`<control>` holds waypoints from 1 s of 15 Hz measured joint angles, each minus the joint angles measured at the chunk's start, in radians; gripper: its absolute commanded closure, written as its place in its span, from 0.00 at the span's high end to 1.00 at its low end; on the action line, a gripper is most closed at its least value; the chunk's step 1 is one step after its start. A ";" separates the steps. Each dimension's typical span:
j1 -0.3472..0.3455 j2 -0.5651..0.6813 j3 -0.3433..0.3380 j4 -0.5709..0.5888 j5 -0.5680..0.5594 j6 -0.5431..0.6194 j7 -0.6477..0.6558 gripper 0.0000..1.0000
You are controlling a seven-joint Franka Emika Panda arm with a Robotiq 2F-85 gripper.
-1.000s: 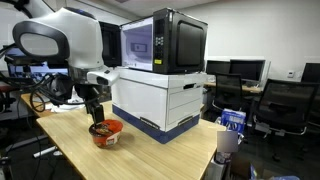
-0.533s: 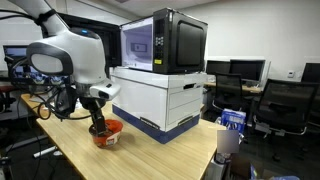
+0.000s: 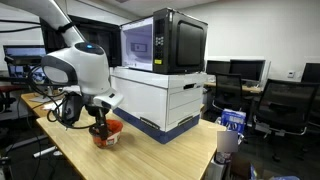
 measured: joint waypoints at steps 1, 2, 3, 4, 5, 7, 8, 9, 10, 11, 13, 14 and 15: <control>0.000 0.010 -0.002 0.010 0.032 0.000 -0.016 1.00; 0.000 0.022 -0.005 0.020 0.062 0.000 -0.032 1.00; -0.001 0.044 -0.010 0.034 0.108 0.000 -0.057 1.00; -0.001 0.054 -0.013 0.039 0.125 0.000 -0.068 1.00; -0.002 0.066 -0.015 0.042 0.144 0.000 -0.079 1.00; -0.002 0.086 -0.019 0.042 0.172 0.000 -0.100 1.00; -0.002 0.096 -0.021 0.042 0.185 0.000 -0.110 0.82; -0.002 0.104 -0.021 0.042 0.188 0.000 -0.114 0.74; -0.002 0.111 -0.021 0.042 0.187 0.000 -0.114 0.66; -0.001 0.111 -0.021 0.043 0.187 -0.002 -0.114 0.59; -0.001 0.106 -0.021 0.044 0.179 -0.001 -0.115 0.45; -0.001 0.102 -0.021 0.044 0.177 -0.001 -0.117 0.38; -0.001 0.098 -0.023 0.043 0.174 0.001 -0.119 0.33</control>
